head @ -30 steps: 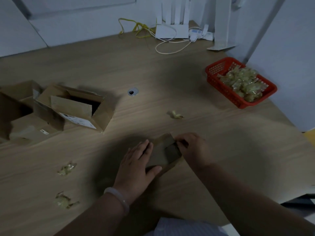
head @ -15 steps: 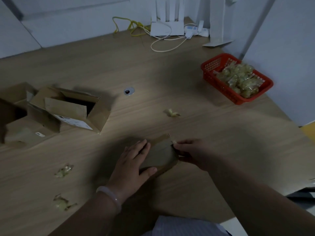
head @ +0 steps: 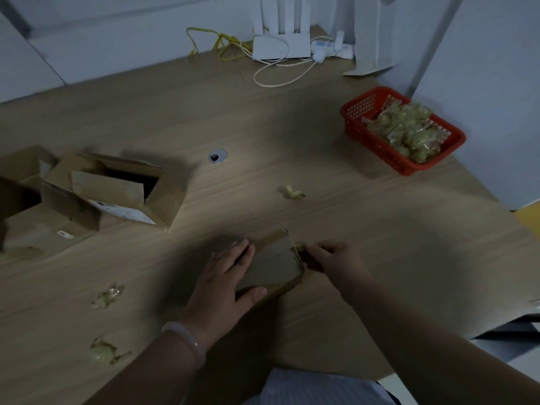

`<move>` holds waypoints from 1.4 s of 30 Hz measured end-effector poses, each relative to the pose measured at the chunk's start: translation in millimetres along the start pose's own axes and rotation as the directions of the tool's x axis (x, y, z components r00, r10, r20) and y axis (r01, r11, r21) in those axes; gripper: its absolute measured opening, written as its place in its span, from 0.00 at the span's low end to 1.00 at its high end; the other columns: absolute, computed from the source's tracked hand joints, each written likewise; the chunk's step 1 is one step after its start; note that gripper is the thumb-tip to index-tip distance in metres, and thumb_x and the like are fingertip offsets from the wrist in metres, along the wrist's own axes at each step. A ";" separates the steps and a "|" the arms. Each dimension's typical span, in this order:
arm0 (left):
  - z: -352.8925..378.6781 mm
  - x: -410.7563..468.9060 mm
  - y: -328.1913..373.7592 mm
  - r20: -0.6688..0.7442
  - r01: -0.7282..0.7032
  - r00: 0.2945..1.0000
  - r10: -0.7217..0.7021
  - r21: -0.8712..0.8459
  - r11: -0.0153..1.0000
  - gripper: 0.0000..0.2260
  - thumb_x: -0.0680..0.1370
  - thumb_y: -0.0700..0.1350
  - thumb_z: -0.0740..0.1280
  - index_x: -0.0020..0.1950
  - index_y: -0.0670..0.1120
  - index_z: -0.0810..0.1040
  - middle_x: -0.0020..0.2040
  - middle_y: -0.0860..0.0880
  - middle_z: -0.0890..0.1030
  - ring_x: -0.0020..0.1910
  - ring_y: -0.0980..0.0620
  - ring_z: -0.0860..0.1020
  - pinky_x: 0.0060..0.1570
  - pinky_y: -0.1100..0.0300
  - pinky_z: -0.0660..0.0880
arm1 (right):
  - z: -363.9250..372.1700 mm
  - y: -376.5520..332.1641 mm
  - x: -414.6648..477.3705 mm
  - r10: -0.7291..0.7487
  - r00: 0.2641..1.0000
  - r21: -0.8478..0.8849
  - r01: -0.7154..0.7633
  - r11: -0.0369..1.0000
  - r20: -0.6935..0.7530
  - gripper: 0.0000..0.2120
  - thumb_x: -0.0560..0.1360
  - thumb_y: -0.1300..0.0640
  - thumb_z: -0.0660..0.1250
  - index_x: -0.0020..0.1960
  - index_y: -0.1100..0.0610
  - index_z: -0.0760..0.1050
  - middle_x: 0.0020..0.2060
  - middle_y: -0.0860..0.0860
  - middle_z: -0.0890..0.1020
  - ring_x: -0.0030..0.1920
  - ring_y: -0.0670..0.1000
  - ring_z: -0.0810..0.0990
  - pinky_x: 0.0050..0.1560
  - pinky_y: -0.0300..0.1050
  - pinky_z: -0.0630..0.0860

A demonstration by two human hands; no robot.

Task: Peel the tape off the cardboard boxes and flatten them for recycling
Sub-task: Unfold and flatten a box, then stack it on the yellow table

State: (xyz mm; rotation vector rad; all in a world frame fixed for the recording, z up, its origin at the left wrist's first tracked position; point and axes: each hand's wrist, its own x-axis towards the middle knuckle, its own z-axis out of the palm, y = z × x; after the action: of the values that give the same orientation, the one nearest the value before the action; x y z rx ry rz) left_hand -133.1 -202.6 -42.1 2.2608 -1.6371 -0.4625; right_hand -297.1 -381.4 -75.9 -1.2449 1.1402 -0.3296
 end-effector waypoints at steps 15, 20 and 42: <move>-2.0 -1.3 1.9 0.017 0.008 1.000 -0.008 -0.012 1.000 0.34 0.76 0.63 0.60 0.76 0.56 0.49 0.75 0.62 0.45 0.74 0.63 0.42 0.73 0.60 0.38 | -9.4 -5.6 18.2 0.059 0.998 -0.241 -0.053 0.969 0.015 0.08 0.70 0.61 0.75 0.39 0.56 0.76 0.37 0.56 0.81 0.40 0.54 0.81 0.44 0.52 0.81; -2.7 -2.4 2.5 0.021 0.028 0.999 -0.028 -0.014 1.000 0.34 0.75 0.65 0.59 0.77 0.57 0.49 0.76 0.63 0.44 0.74 0.63 0.39 0.75 0.57 0.41 | -17.5 -7.6 18.6 -0.128 0.971 -0.372 0.046 0.927 -0.199 0.16 0.64 0.57 0.79 0.39 0.50 0.71 0.34 0.52 0.80 0.38 0.57 0.81 0.42 0.54 0.80; -11.0 -56.1 -7.3 0.132 0.171 0.645 -0.752 -0.985 -0.025 0.13 0.80 0.51 0.62 0.42 0.46 0.82 0.46 0.48 0.84 0.51 0.51 0.80 0.49 0.57 0.76 | 26.2 -33.2 -54.4 -0.084 0.950 -0.043 0.101 0.994 0.300 0.16 0.81 0.53 0.58 0.43 0.45 0.83 0.46 0.44 0.84 0.52 0.46 0.82 0.47 0.48 0.80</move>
State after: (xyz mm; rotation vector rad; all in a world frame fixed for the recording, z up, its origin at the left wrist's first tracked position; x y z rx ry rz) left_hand -138.6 -146.4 -31.0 1.4879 0.0850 -0.7521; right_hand -288.3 -338.0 -23.0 -1.3504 0.8389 -0.1711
